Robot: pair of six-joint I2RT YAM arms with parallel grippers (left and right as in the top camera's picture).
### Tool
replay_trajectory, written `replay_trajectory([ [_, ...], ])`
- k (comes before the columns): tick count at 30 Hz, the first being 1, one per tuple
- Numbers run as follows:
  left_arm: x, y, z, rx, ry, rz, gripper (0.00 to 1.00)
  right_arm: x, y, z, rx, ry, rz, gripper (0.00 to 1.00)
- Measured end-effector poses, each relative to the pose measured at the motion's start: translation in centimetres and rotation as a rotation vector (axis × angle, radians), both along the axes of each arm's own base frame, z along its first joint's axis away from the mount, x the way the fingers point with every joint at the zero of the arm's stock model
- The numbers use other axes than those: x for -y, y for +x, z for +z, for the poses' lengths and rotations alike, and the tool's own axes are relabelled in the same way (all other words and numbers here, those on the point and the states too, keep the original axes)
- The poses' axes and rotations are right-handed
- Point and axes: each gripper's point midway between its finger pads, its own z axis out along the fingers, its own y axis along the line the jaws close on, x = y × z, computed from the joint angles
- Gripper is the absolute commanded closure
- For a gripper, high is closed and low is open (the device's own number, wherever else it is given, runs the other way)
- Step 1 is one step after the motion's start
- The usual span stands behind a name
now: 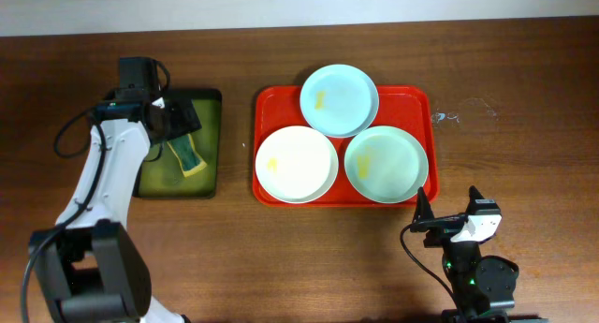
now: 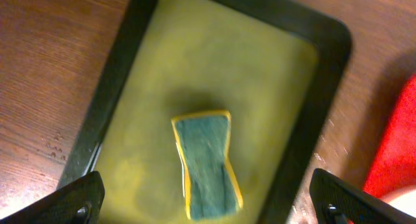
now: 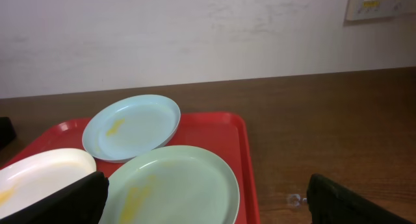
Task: Clean dirty plates on tray and stack at the side
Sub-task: 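Reach the left gripper to the sponge in the black tray and grasp it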
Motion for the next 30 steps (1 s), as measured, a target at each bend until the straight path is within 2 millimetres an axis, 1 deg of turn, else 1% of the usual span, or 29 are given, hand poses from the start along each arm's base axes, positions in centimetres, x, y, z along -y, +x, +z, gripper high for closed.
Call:
replay_trajectory([
  [2,-0.4,0.4,-1.2,-0.012,0.007,0.033,0.01,0.0,0.0,0.0,0.0,0.0,0.0,0.01],
  [7,-0.6,0.5,-5.7,-0.105,0.004,0.058,0.01,0.0,0.0,0.0,0.0,0.001,0.0,0.02],
  [8,-0.5,0.5,-6.5,-0.12,-0.001,0.058,0.08,0.0,0.0,0.0,0.0,0.001,0.0,0.02],
  [9,-0.3,0.5,-7.7,-0.141,-0.011,0.056,0.25,0.0,0.0,0.0,0.0,0.0,0.0,0.02],
  [10,-0.3,0.4,-8.3,-0.154,-0.015,0.059,0.33,0.0,0.0,0.0,0.0,0.001,0.0,0.02],
  [12,-0.2,0.5,-9.2,-0.165,-0.018,0.056,0.38,0.0,0.0,0.0,0.0,0.001,0.0,0.02],
  [13,-0.2,0.4,-9.6,-0.174,-0.02,0.061,0.42,0.0,0.0,0.0,0.0,0.0,0.0,0.02],
  [14,-0.2,0.3,-9.8,-0.181,-0.019,0.062,0.57,0.0,0.0,0.0,0.0,0.0,0.0,0.02],
  [15,-0.2,0.3,-10.0,-0.184,-0.018,0.061,0.75,0.0,0.0,0.0,0.0,0.0,0.0,0.02],
  [16,-0.2,0.4,-10.1,-0.184,-0.02,0.064,0.85,0.0,0.0,0.0,0.0,0.0,0.0,0.02],
  [17,-0.2,0.5,-10.1,-0.18,-0.021,0.067,1.0,0.0,0.0,0.0,0.0,0.0,0.0,0.02],
  [19,-0.2,0.4,-10.1,-0.181,-0.021,0.067,1.0,0.0,0.0,0.0,0.0,0.001,0.0,0.02],
  [20,-0.3,0.4,-10.2,-0.181,-0.021,0.068,0.67,0.0,0.0,0.0,0.0,0.0,0.0,0.02],
  [21,-0.3,0.4,-10.2,-0.181,-0.02,0.068,0.01,0.0,0.0,0.0,0.0,0.001,0.0,0.02],
  [24,-0.2,0.1,-10.3,-0.197,-0.021,0.067,0.01,0.0,0.0,0.0,0.0,0.0,0.0,0.02],
  [28,-0.1,-1.7,-10.6,-0.273,-0.024,0.071,0.01,0.0,0.0,0.0,0.0,0.0,0.0,0.02],
  [29,-0.1,-2.5,-10.7,-0.304,-0.026,0.071,0.08,0.0,0.0,0.0,0.0,0.001,0.0,0.02],
  [30,0.0,-2.7,-10.8,-0.314,-0.03,0.07,0.2,0.0,0.0,0.0,0.0,0.0,0.0,0.02],
])
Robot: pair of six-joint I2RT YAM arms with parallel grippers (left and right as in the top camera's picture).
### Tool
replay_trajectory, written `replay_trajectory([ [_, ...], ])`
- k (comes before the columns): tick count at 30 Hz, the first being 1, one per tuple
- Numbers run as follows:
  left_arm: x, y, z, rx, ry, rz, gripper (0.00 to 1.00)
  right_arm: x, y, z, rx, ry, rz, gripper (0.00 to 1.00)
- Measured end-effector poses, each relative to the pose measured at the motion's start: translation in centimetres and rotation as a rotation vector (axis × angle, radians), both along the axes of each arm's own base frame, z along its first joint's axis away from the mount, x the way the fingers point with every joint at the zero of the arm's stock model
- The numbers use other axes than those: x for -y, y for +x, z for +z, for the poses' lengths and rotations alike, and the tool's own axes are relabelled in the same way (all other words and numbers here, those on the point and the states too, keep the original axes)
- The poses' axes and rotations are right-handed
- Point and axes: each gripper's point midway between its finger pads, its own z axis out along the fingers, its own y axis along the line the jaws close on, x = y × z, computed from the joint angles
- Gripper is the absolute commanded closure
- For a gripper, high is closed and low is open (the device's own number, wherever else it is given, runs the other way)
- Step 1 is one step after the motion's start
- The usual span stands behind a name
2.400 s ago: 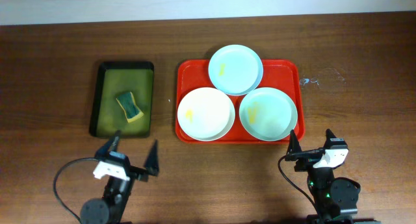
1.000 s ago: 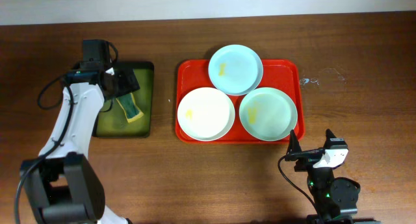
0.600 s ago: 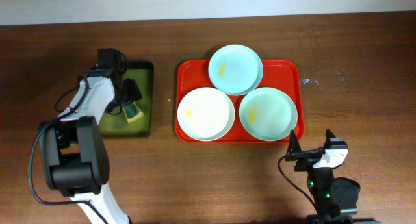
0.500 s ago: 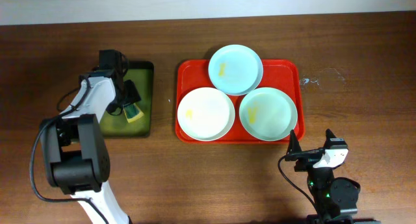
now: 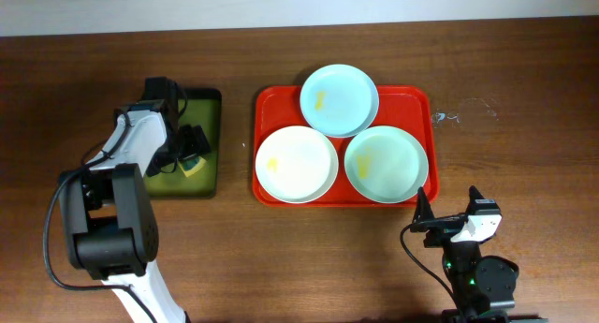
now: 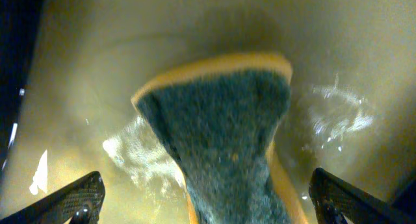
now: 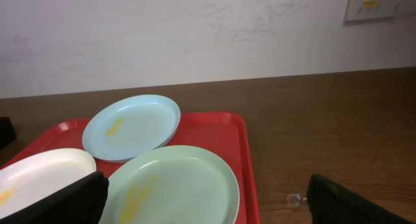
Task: Clean dirty plates on tray and stack at the side
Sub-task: 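Reach the left gripper to the sponge in the black tray and grasp it, then lift the sponge with the left gripper and move it onto the white plate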
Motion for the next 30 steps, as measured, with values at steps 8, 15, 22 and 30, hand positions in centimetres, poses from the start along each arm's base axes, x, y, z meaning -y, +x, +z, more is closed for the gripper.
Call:
replay_trajectory([
  [8,0.4,-0.6,-0.1,-0.026,-0.022,-0.003,0.01,0.0,0.0,0.0,0.0,0.0,0.0,0.02],
  [15,0.0,1.3,0.2,0.056,0.001,-0.002,0.37,0.0,0.0,0.0,0.0,0.0,0.0,0.02],
  [22,-0.6,1.6,0.4,0.064,0.032,0.001,1.0,0.0,0.0,0.0,0.0,0.001,0.0,0.02],
  [30,-0.6,2.7,8.5,0.109,0.034,0.002,1.0,0.0,0.0,0.0,0.0,0.001,0.0,0.02],
])
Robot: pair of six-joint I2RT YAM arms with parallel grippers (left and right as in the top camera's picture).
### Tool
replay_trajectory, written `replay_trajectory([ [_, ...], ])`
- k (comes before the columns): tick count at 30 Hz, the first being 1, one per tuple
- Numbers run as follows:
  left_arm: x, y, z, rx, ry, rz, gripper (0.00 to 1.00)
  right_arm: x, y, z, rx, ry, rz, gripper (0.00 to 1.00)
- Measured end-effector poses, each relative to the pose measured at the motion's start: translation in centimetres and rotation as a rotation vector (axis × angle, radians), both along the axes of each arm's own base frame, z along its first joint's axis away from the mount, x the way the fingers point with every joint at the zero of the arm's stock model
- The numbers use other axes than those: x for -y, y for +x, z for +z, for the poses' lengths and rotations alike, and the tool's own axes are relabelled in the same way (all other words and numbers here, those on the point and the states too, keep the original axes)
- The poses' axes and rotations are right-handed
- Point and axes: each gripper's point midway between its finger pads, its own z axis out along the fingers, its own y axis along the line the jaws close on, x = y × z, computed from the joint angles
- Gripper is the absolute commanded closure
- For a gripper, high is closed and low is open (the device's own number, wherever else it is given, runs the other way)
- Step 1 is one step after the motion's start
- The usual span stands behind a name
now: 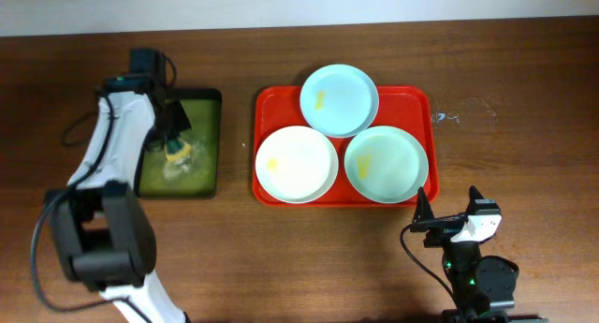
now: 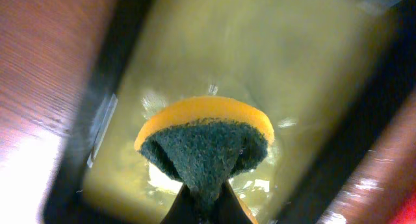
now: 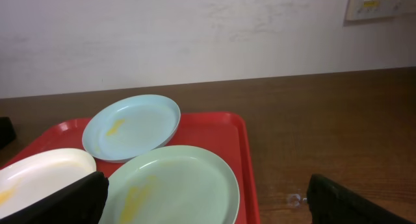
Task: Clean dirty plates on tray and stack at the side
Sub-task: 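Lift the sponge with the left gripper and move it onto the white plate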
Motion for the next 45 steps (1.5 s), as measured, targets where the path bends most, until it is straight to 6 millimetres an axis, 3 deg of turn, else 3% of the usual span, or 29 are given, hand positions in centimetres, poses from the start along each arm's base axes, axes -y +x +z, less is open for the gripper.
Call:
replay_trajectory([
  [3,0.2,0.4,7.6,0.174,-0.002,-0.004,1.0,0.0,0.0,0.0,0.0,0.0,0.0,0.01],
  [5,0.2,0.3,8.9,0.209,-0.003,-0.006,1.0,0.0,0.0,0.0,0.0,0.0,0.0,0.01],
  [7,0.3,0.5,7.2,0.198,-0.007,-0.006,1.0,0.0,0.0,0.0,0.0,0.0,0.0,0.02],
  [9,0.3,0.1,3.2,0.145,-0.011,-0.006,1.0,0.0,0.0,0.0,0.0,0.0,0.0,0.02],
  [10,0.4,-1.1,-0.4,0.056,-0.018,-0.006,1.0,0.0,0.0,0.0,0.0,0.0,0.0,0.02],
  [11,0.5,-2.1,-2.4,-0.005,-0.023,-0.005,1.0,0.0,0.0,0.0,0.0,0.0,0.0,0.02],
  [13,0.6,-3.3,-3.1,-0.066,-0.029,-0.005,1.0,0.0,0.0,0.0,0.0,0.0,0.0,0.02],
  [15,1.1,-3.0,-1.0,-0.052,-0.054,-0.011,1.0,0.0,0.0,0.0,0.0,0.0,0.0,0.02],
  [17,2.0,-2.0,2.8,0.042,-0.103,-0.028,1.0,0.0,0.0,0.0,0.0,0.0,0.0,0.01],
  [18,2.8,-1.6,6.0,0.127,-0.139,-0.047,1.0,0.0,0.0,0.0,0.0,0.0,0.0,0.02],
  [21,5.5,-2.6,12.7,0.281,-0.197,-0.121,1.0,0.0,0.0,0.0,0.0,0.0,0.0,0.02],
  [23,8.6,-3.6,13.6,0.283,-0.229,-0.199,1.0,0.0,0.0,0.0,0.0,0.0,0.0,0.02],
  [26,13.9,-4.2,10.8,0.223,-0.267,-0.325,1.0,0.0,0.0,0.0,0.0,0.0,0.0,0.02],
  [28,18.6,-4.6,6.4,0.172,-0.29,-0.416,1.0,0.0,0.0,0.0,0.0,0.0,0.0,0.02],
  [33,25.2,-5.3,-0.4,0.114,-0.322,-0.465,1.0,0.0,0.0,0.0,0.0,0.0,0.0,0.02],
  [37,26.9,-5.2,-2.5,0.121,-0.241,-0.445,1.0,0.0,0.0,0.0,0.0,0.0,0.0,0.02],
  [40,27.0,-5.3,-4.9,0.11,-0.148,-0.406,0.87,0.0,0.0,0.0,0.0,0.0,0.0,0.02],
  [42,26.5,-4.7,-6.4,0.116,-0.09,-0.376,0.86,0.0,0.0,0.0,0.0,0.0,0.0,0.02],
  [43,26.2,-4.6,-6.4,0.121,-0.077,-0.368,0.8,0.0,0.0,0.0,0.0,0.0,0.0,0.02],
  [44,25.9,-4.4,-6.3,0.126,-0.067,-0.36,0.46,0.0,0.0,0.0,0.0,0.0,0.0,0.02],
  [45,25.6,-4.2,-6.1,0.127,-0.056,-0.351,0.19,0.0,0.0,0.0,0.0,-0.001,0.0,0.02],
])
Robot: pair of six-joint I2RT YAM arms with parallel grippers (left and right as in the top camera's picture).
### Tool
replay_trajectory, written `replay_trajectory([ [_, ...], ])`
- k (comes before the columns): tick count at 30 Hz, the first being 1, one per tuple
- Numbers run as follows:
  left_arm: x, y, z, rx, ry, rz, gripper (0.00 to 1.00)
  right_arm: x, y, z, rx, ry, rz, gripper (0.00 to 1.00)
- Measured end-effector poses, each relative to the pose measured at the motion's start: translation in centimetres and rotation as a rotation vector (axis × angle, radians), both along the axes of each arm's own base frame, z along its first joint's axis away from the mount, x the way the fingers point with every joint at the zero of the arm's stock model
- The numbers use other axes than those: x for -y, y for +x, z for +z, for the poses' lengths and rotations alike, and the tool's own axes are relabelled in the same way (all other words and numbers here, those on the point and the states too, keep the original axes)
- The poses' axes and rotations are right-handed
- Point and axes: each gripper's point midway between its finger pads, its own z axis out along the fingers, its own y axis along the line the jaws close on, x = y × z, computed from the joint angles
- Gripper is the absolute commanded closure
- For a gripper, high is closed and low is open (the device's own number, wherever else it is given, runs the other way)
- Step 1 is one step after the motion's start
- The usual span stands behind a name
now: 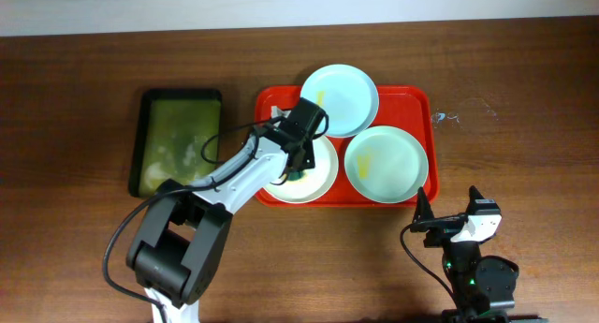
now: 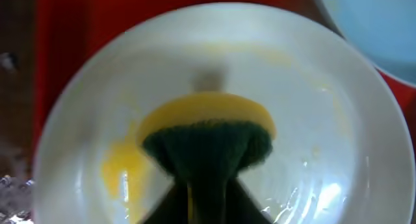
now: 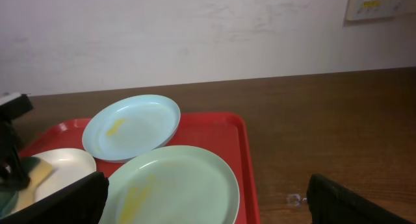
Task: Clean dirty plates on tray and stack at the side
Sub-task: 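Lift the sponge with the left gripper and move it onto the white plate, then reach the right gripper to the white plate rim and grasp it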
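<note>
A red tray [image 1: 267, 108] holds three plates: a white one [image 1: 323, 178], a pale blue one [image 1: 340, 100] and a pale green one [image 1: 386, 164]. Each carries a yellow smear. My left gripper [image 2: 207, 208] is shut on a yellow sponge with a green scouring face [image 2: 207, 130]. It holds the sponge at the middle of the white plate [image 2: 338, 152], beside its yellow stain [image 2: 120, 169]. I cannot tell whether the sponge touches the plate. My right gripper [image 3: 208, 201] stands open near the table's front edge, pointing at the green plate [image 3: 175, 185].
A black basin [image 1: 178, 140] of yellowish water lies left of the red tray. Water drops [image 1: 447, 117] sit on the wood right of the tray. A pale wall with a panel [image 3: 383, 3] rises behind the table.
My left gripper, shut on the sponge, was over the black basin and is now over the white plate on the red tray. The right arm has not moved.
The sponge lay in the basin with my left gripper open above it. Then the open fingers stood low on either side of it. After that the gripper was shut on the sponge, lifted over the water. Now the sponge is at the white plate.
</note>
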Motion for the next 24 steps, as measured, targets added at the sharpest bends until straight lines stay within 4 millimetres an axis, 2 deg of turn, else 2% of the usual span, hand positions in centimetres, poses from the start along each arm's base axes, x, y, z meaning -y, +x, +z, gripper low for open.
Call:
replay_trajectory([
  [2,-0.7,0.4,1.3,-0.006,0.016,0.018,0.07,0.0,0.0,0.0,0.0,0.001,0.0,0.02],
  [5,-1.9,1.4,5.9,0.045,-0.009,0.059,0.09,0.0,0.0,0.0,0.0,0.001,0.0,0.02],
  [7,-3.4,1.6,10.8,0.121,-0.049,0.09,0.11,0.0,0.0,0.0,0.0,0.0,0.0,0.02],
  [8,-4.1,1.5,12.7,0.15,-0.061,0.102,0.12,0.0,0.0,0.0,0.0,0.001,0.0,0.02],
  [10,-6.9,-0.4,15.2,0.133,-0.043,0.141,0.11,0.0,0.0,0.0,0.0,0.0,0.0,0.02],
  [11,-8.1,-1.2,15.6,0.112,-0.028,0.161,0.03,0.0,0.0,0.0,0.0,0.001,0.0,0.02],
  [12,-9.3,-2.1,15.5,0.074,-0.006,0.178,0.01,0.0,0.0,0.0,0.0,0.001,0.0,0.02],
  [13,-11.4,-4.0,14.7,-0.016,0.045,0.208,0.01,0.0,0.0,0.0,0.0,0.002,0.0,0.02],
  [14,-12.2,-4.5,14.3,-0.05,0.063,0.226,0.01,0.0,0.0,0.0,0.0,0.001,0.0,0.02],
  [17,-14.0,-6.2,13.5,-0.142,0.108,0.254,0.01,0.0,0.0,0.0,0.0,0.001,0.0,0.02],
  [19,-14.4,-6.9,13.3,-0.173,0.123,0.258,0.01,-0.1,0.1,0.5,0.023,0.008,0.004,0.02],
  [20,-14.5,-7.1,13.2,-0.184,0.128,0.258,0.01,-1.3,0.0,2.5,0.099,0.082,0.073,0.02],
  [21,-14.5,-7.1,13.1,-0.187,0.13,0.257,0.01,-2.4,-0.2,3.4,0.128,0.137,0.138,0.02],
  [24,-14.2,-6.5,13.1,-0.163,0.117,0.258,0.01,-7.0,-1.8,4.1,0.069,0.419,0.422,0.02],
])
